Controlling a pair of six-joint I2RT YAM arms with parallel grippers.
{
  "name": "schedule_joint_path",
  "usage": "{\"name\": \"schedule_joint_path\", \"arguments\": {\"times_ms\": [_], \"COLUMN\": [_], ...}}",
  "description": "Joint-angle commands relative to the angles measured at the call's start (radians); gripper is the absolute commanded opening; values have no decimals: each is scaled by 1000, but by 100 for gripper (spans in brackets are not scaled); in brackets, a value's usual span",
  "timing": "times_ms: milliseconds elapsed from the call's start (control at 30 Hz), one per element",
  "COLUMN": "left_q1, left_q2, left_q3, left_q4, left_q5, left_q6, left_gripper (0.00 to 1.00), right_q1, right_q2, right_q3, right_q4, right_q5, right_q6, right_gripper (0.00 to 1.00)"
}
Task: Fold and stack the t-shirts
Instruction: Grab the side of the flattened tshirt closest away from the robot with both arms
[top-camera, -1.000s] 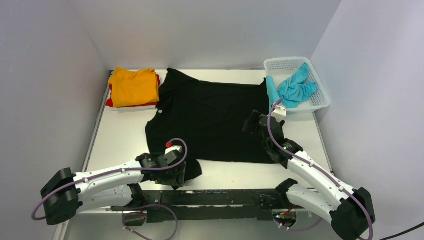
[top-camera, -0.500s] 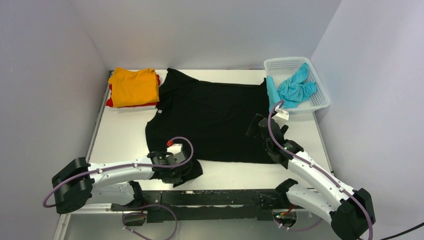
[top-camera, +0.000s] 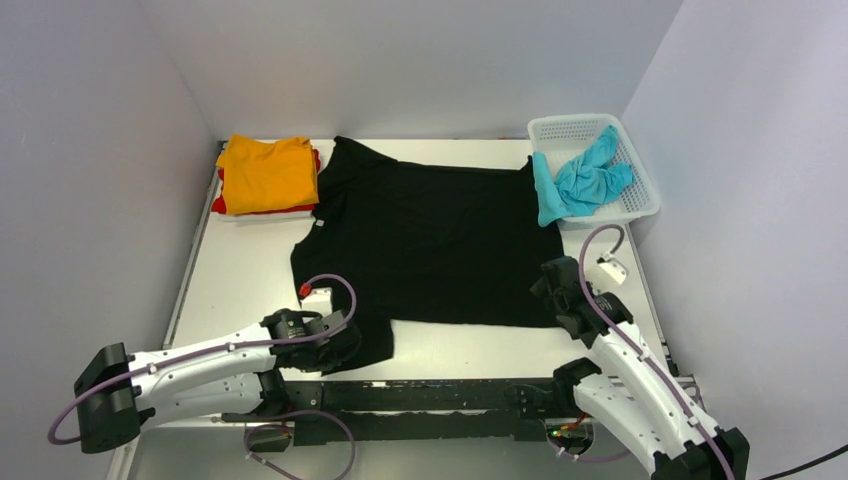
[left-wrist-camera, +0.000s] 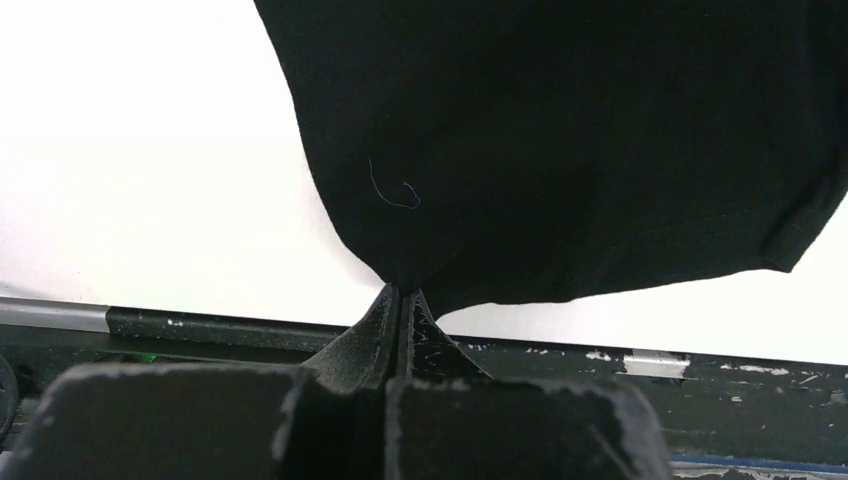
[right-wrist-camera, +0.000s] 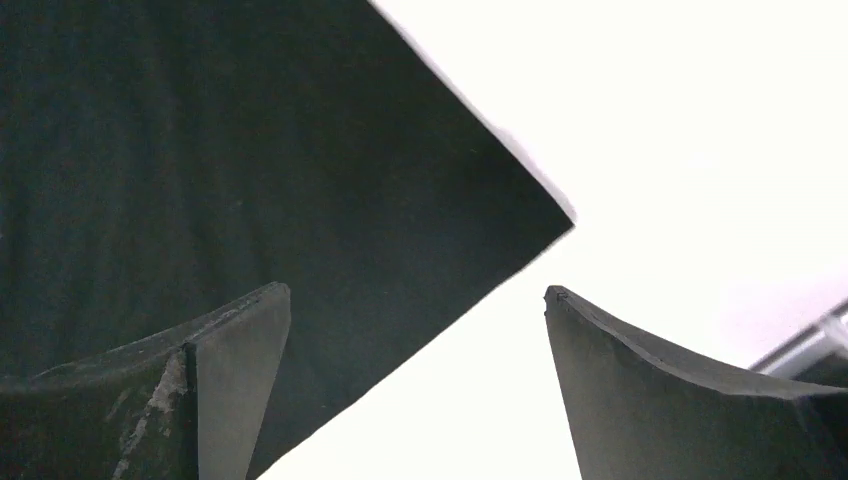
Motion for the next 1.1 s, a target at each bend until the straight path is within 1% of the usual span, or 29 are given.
{"name": "schedule_joint_path", "arguments": {"times_ms": [0,100,167,200,267,367,433,533,633,767,867,1000,1067], "left_q1": [-2,-1,-2,-2,-2,-3,-2,-2,-3,-2,-1,-2,-1], "left_q2": [-30,-35,-37,-39,-42,-55,-70,-85,-88,-69,-59,-58,-68], "left_q3": [10,13,7,-2,-19,-26,-31,-34,-36,-33,-28,-21,-19], "left_q4": [-18,23,66,99,154,174,178,169,178,181,189,175,156], "left_q5": [-13,-3,13,29,52,51,52,37,35,23,20,11,18], "left_q6": [31,73,85,92,96,89,90,83,86,83,86,87,84], "left_gripper": [0,0,0,0,0,0,0,0,0,0,0,0,0], "right_q1": [-29,-41,-47,-50,-53,-56,-62,-71,-77,-91,-102,-116,-123], "right_q2": [-47,-39,-11,3,22,53,73,112,149,189,203,204,203], "right_q3": [-33,-78,-93,-103,-123,-153,-167,-187,-191,-200,-209,-221,-213], "right_q4": [-139,-65,-71,-64,-28,35,75,135,196,244,269,294,299], "right_q5": [11,-33,-30,-28,-53,-101,-112,-128,-141,-157,-171,-177,-176], "right_q6": [216,206,237,237,211,201,197,188,158,133,124,109,86], "right_gripper": [99,95,91,88,79,73,68,63,62,58,45,31,15]}}
